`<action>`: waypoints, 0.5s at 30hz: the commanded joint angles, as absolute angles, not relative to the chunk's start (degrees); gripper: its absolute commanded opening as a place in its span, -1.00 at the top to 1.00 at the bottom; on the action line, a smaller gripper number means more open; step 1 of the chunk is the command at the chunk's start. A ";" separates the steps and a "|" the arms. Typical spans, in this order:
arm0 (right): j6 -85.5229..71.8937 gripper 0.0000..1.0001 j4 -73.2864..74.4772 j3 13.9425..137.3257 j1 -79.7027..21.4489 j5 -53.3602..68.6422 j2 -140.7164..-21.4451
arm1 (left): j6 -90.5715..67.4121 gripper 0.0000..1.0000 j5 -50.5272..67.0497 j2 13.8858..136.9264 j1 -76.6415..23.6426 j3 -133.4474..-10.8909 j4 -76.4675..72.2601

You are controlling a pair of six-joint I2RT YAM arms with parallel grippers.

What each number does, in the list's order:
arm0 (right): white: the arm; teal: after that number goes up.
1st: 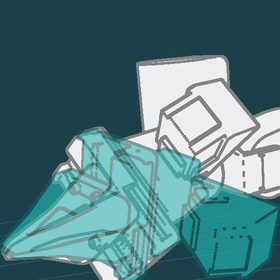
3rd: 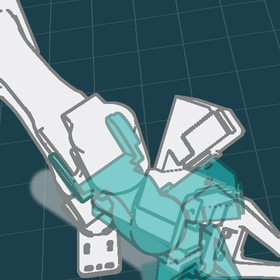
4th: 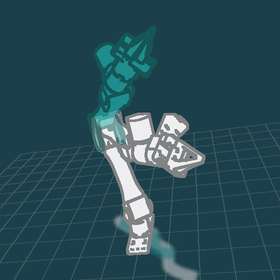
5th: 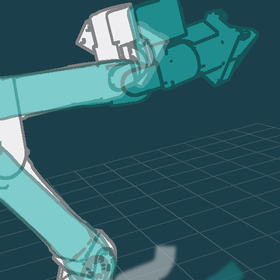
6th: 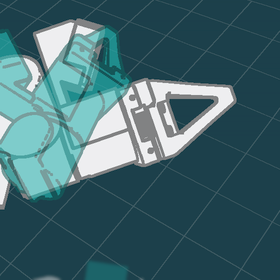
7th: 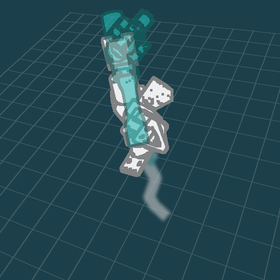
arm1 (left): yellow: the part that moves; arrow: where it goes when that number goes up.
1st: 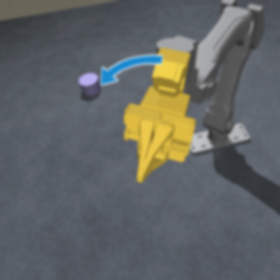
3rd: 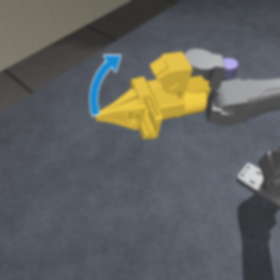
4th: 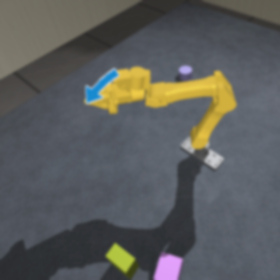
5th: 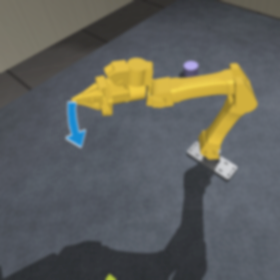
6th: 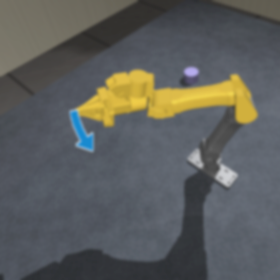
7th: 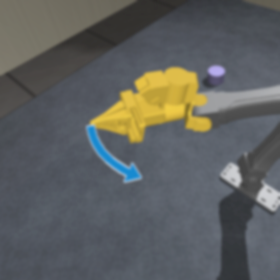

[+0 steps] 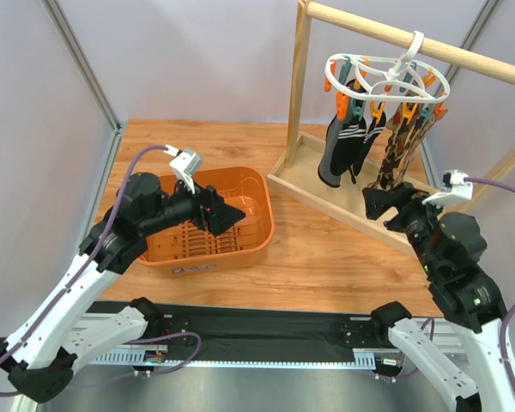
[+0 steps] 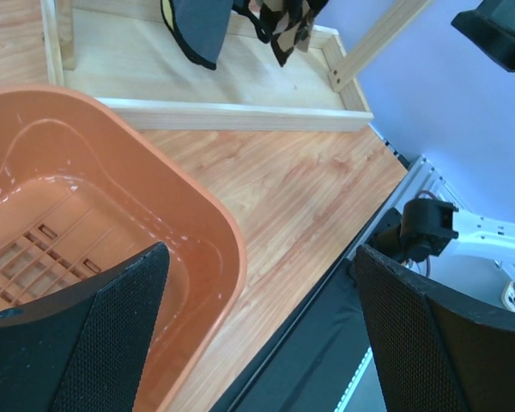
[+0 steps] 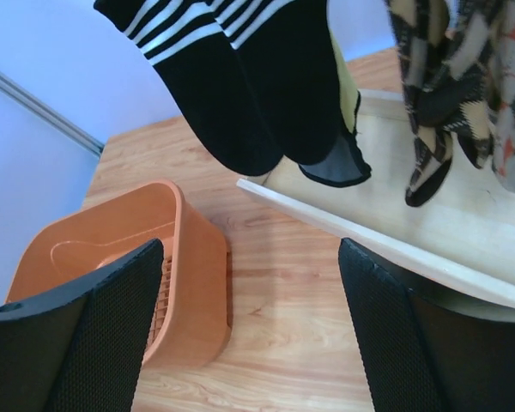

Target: Remove the socks clipped to the hanger

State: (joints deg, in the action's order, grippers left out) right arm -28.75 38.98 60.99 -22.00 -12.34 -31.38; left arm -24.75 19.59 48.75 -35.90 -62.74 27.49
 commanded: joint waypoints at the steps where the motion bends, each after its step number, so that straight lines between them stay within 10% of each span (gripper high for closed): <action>1: -25.50 -0.65 32.52 62.12 -22.24 -7.66 -39.60 | -24.87 -0.88 18.63 51.94 -35.68 -67.23 24.00; 15: -25.86 -0.10 8.44 58.71 -26.26 -14.39 -57.65 | -27.51 -0.86 17.50 52.39 -35.77 -65.83 21.62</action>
State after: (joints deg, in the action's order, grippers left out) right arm -28.05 18.22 59.20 -23.68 -8.38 -56.01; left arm -27.57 18.74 54.43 -35.90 -65.04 21.67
